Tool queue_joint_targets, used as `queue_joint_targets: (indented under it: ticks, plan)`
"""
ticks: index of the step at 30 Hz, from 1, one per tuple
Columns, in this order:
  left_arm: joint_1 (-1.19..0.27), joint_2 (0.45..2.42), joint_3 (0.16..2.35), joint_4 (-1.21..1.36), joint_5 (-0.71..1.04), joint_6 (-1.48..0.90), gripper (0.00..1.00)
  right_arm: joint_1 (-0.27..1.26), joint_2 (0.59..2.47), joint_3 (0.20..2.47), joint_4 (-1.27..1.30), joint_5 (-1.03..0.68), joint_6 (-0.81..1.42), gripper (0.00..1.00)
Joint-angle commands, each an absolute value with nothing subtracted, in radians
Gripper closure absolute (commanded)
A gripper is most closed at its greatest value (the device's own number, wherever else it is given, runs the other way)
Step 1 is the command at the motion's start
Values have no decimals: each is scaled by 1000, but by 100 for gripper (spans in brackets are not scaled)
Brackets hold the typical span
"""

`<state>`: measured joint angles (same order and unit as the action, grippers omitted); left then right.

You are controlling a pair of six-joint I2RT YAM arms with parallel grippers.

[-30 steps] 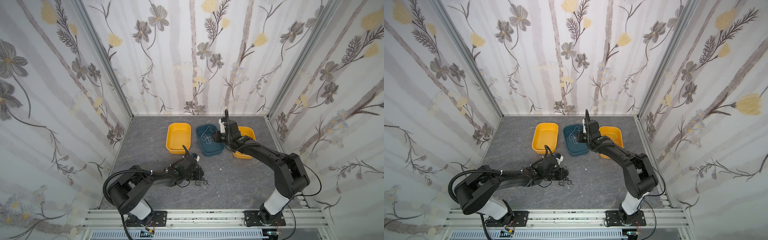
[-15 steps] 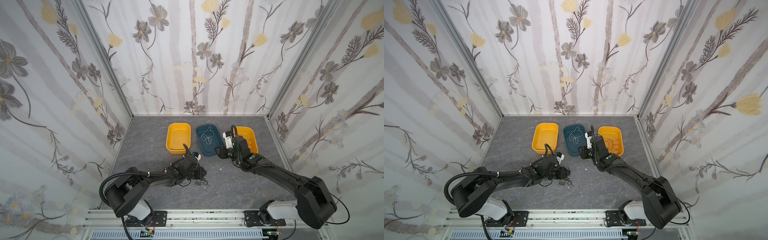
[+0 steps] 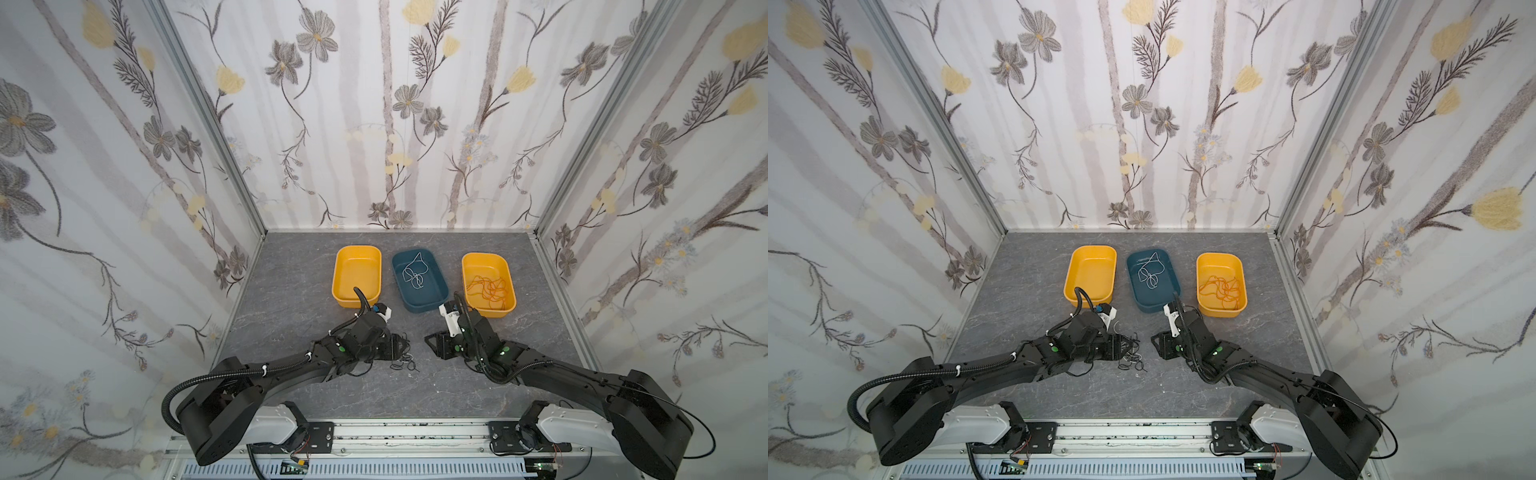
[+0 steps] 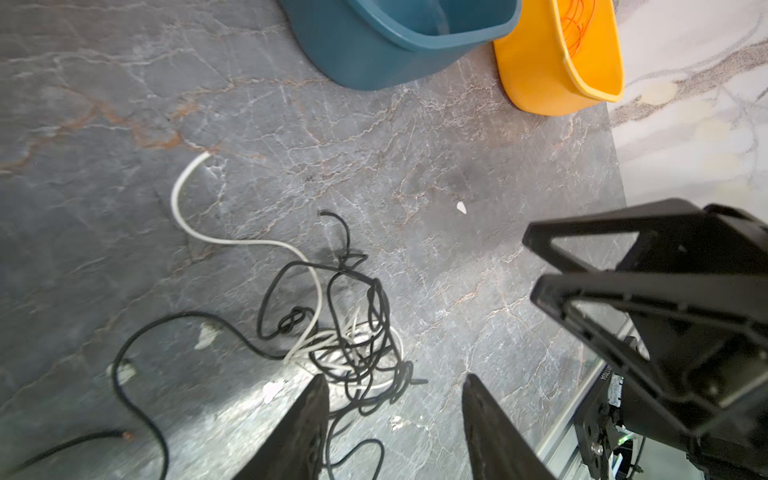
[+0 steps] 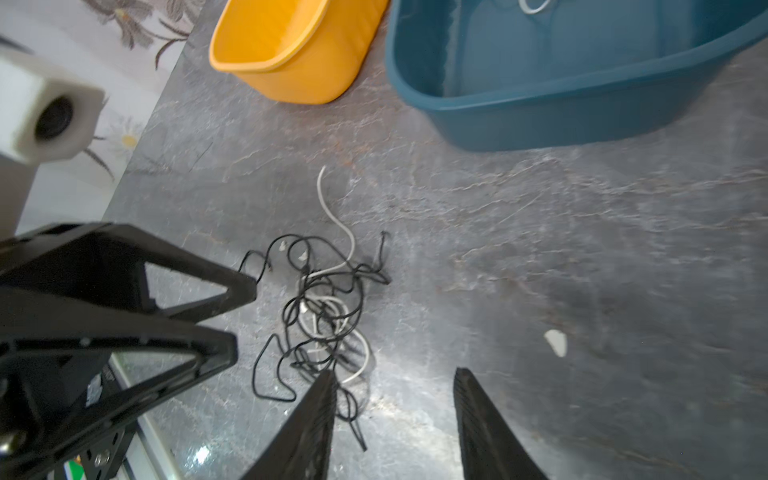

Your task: Untangle the cables

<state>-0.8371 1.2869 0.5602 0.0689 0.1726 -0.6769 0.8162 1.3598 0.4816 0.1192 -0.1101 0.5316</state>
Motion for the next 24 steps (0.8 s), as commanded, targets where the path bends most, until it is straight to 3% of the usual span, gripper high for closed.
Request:
queue_joint_targets:
  ticks: [1,19,24]
  plan:
    - [-829,1268,546,23,138,-667,45,895,1385,471,177,-87,558,53]
    - [-787,1348,519,86,157,-669,53,1088,1695,604,114,157,540,72]
    - [-778,1371,521,109,165,-672,54,1117,1738,643,60,213,540,84]
